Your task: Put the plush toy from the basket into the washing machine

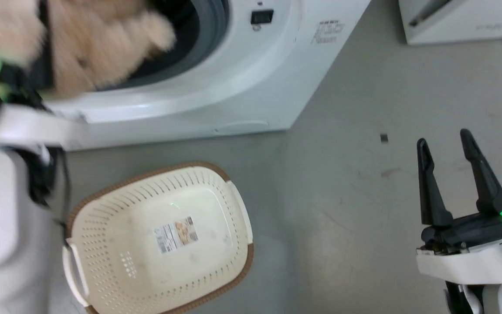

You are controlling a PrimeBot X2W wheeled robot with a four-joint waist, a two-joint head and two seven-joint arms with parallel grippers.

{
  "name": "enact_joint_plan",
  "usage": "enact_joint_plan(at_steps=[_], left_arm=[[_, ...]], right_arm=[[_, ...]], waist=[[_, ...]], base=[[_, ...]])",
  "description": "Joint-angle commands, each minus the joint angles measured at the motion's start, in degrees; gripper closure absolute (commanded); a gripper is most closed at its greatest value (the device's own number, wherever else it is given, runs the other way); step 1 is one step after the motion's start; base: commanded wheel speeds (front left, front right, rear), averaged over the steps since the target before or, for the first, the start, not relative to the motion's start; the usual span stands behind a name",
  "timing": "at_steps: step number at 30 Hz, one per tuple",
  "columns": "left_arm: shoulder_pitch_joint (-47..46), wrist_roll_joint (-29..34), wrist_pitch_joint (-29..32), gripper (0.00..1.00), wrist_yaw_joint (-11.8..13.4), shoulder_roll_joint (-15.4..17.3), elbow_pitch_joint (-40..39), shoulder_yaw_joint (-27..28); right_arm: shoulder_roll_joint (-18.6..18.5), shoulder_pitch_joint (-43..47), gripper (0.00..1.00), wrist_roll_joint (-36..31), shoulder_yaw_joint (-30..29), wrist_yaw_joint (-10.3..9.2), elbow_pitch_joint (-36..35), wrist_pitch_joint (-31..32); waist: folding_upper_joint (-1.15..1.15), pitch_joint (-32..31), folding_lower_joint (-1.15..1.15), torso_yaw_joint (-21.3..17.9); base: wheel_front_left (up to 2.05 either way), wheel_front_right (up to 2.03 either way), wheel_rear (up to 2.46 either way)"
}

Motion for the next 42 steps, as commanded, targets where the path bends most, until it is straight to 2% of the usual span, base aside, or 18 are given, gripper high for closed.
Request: enact_joint_plan(at_steps=[1,5,8,11,15,22,27,33,37,38,39,42], left_arm=[[-6.1,-0.6,0.5,1.00,-0.1,2.4,2.0,-0.2],[-16.1,-1.5,2.3,1.00,-0.2,6.2,7.9,-1.5],[-20.8,-2.8,3.1,1.00,-0.2,7.4,11.3,-1.9],[-27.3,-3.5,4.9,1.00,-0.2,10.8,16.3,-4.5],[-34.3,-4.7,7.4,1.00,-0.3,13.5,23.2,-8.1],[-43.2,-7.0,12.0,1.00,-0.3,13.9,34.5,-15.4],[-46.8,-10.1,18.5,1.00,-0.3,13.7,41.0,-22.1],[-48.3,-17.5,23.9,1.00,-0.3,14.9,43.9,-28.8],[-47.7,-22.0,25.0,1.00,-0.3,16.6,43.0,-33.7],[-47.5,-22.9,24.5,0.80,-0.3,17.1,42.8,-34.5],[-47.3,-23.6,23.9,0.00,-0.3,17.5,42.8,-35.3],[-46.5,-25.2,21.4,0.00,-0.3,17.9,43.3,-37.2]], right_arm=[[0.0,-1.4,0.00,0.7,-0.1,-0.05,-0.6,-0.3],[0.0,-2.4,0.00,1.4,-0.1,-0.05,-0.8,-0.3],[0.0,-2.8,0.00,1.6,-0.2,-0.05,-0.9,-0.3],[0.0,-3.5,0.00,2.1,-0.1,-0.05,-1.3,-0.3],[0.0,-4.0,0.00,2.7,0.0,-0.05,-1.9,-0.3],[0.0,-4.5,0.00,2.6,0.6,-0.05,-2.4,-0.3],[0.0,-4.9,0.00,2.6,1.0,-0.05,-2.6,-0.3],[0.0,-5.4,0.00,2.5,1.1,-0.05,-2.6,-0.3],[0.0,-6.1,0.00,2.6,1.3,-0.05,-2.2,-0.3],[0.0,-6.2,0.00,2.6,1.3,-0.05,-2.1,-0.3],[0.0,-6.4,0.00,2.6,1.2,-0.05,-1.9,-0.3],[0.0,-6.7,0.00,2.5,0.9,-0.05,-1.4,-0.3]], waist=[[0.00,5.0,0.00,-2.2],[0.00,8.5,0.00,-3.1],[0.00,9.9,0.00,-3.4],[0.00,11.8,0.00,-4.1],[0.00,13.9,0.00,-4.9],[0.00,16.6,0.00,-5.1],[0.00,17.9,0.00,-5.0],[0.00,18.7,0.00,-4.8],[0.00,18.7,0.00,-4.7],[0.00,18.5,0.00,-4.6],[0.00,18.3,0.00,-4.5],[0.00,17.1,0.00,-4.0]], base=[[0.00,0.00,0.00],[0.00,0.00,0.00],[0.00,0.00,0.00],[0.00,0.00,0.00],[0.00,0.00,0.00],[0.00,0.00,0.00],[0.00,0.00,0.00],[0.00,0.00,0.00],[0.00,0.00,0.00],[0.00,0.00,0.00],[0.00,0.00,0.00],[0.00,0.00,0.00]])
